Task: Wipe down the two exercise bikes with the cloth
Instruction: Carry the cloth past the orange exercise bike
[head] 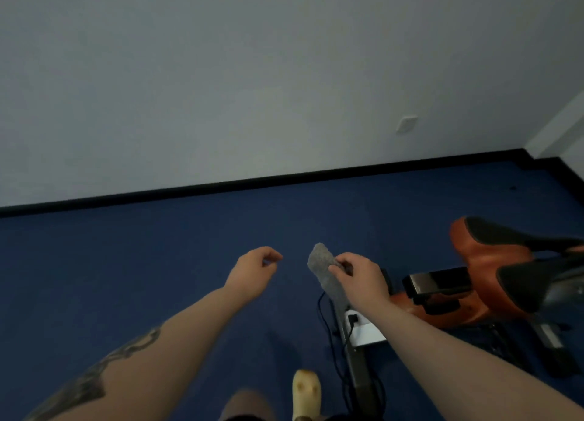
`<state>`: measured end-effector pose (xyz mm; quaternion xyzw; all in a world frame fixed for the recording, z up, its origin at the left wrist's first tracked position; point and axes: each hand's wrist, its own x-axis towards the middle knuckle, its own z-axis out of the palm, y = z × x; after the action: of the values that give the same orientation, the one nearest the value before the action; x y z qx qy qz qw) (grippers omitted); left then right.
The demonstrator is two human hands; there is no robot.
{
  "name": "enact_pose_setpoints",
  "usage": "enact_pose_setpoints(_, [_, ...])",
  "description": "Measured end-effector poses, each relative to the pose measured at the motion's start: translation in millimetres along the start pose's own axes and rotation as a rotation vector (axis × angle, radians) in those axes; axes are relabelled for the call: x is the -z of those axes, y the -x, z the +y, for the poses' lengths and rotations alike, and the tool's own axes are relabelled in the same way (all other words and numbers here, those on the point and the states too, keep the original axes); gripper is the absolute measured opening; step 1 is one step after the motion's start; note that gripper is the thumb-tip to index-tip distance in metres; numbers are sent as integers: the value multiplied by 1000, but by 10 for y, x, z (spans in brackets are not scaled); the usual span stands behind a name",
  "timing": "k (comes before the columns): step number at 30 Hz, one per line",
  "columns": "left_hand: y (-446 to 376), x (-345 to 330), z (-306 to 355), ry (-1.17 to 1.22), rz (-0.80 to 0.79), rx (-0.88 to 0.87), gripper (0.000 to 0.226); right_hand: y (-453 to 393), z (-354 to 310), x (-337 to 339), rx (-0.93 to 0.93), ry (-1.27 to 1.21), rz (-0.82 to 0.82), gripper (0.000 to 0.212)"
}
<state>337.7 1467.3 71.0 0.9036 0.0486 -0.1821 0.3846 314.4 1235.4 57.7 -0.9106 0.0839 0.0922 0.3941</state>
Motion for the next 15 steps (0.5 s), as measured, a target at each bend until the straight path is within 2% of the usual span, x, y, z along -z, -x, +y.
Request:
enact_pose_setpoints(8, [-1366,432,290,-38,-112,-145,22,-1000,-402,13,-127,-32,132,11])
enact_pose_setpoints(15, [-2705,772,672,-139,-310,-351,20,-1807,-715,-103,-340,-155,378,13])
